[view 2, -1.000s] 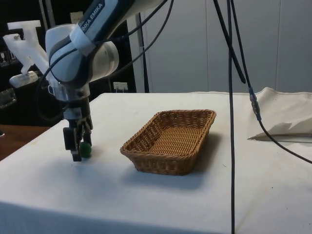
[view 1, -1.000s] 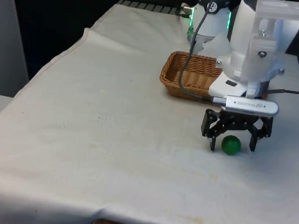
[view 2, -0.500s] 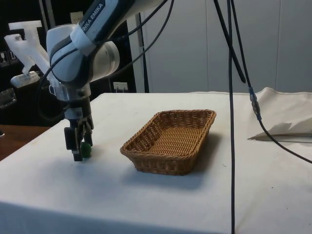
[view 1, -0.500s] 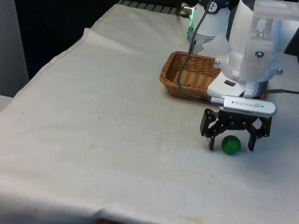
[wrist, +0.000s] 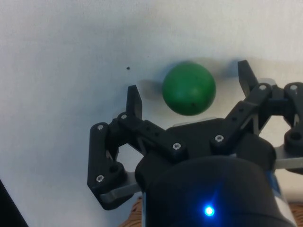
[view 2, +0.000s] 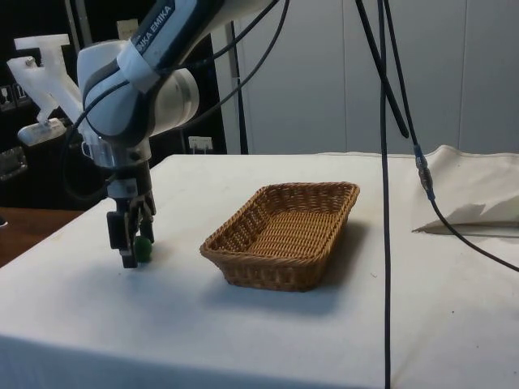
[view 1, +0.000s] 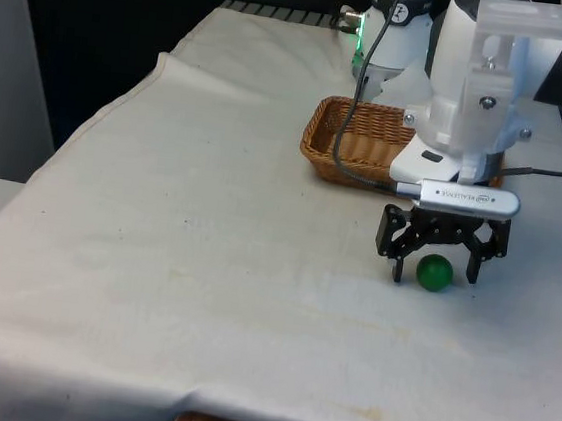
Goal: Pick up the ball and place it into the basket.
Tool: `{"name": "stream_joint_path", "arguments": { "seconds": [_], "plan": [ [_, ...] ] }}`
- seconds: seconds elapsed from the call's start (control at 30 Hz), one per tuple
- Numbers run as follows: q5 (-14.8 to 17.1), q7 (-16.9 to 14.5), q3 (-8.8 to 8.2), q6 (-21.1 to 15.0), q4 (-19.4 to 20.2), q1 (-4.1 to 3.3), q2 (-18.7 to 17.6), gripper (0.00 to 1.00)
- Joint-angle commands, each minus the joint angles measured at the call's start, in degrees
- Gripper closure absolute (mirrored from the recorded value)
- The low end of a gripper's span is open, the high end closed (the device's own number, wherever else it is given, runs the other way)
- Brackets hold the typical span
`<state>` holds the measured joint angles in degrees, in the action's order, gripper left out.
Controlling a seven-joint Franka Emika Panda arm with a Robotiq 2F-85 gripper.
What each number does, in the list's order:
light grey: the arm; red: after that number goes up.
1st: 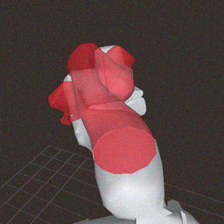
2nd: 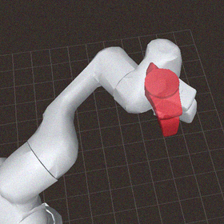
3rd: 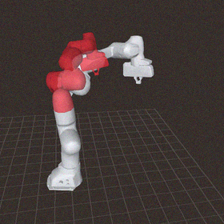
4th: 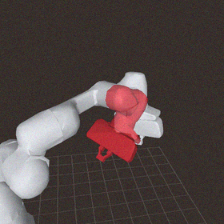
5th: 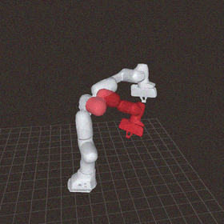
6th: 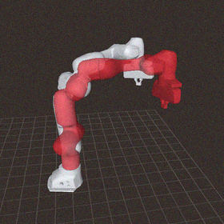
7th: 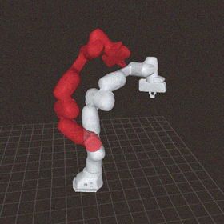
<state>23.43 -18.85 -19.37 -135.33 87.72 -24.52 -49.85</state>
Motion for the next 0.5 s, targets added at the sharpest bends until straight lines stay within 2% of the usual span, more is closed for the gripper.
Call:
{"name": "stream_joint_path", "arguments": {
  "seconds": [0.0, 0.27, 0.3, 0.33, 0.37, 0.47],
  "plan": [
    [0.0, 0.0, 0.00, 0.0, 0.0, 0.00, 0.0, 0.00],
    [0.1, 0.1, 0.00, -0.1, -0.1, -0.11, 0.0, 0.00],
    [0.1, 0.1, 0.00, -0.1, -0.1, -0.17, -0.1, 0.04],
    [0.0, 0.0, 0.00, 0.0, 0.0, -0.11, 0.0, 0.15],
    [0.1, 0.1, 0.00, -0.1, -0.1, -0.17, -0.1, 0.15],
    [0.1, 0.1, 0.00, -0.1, -0.1, -0.23, -0.1, 0.44]
  ]
}}
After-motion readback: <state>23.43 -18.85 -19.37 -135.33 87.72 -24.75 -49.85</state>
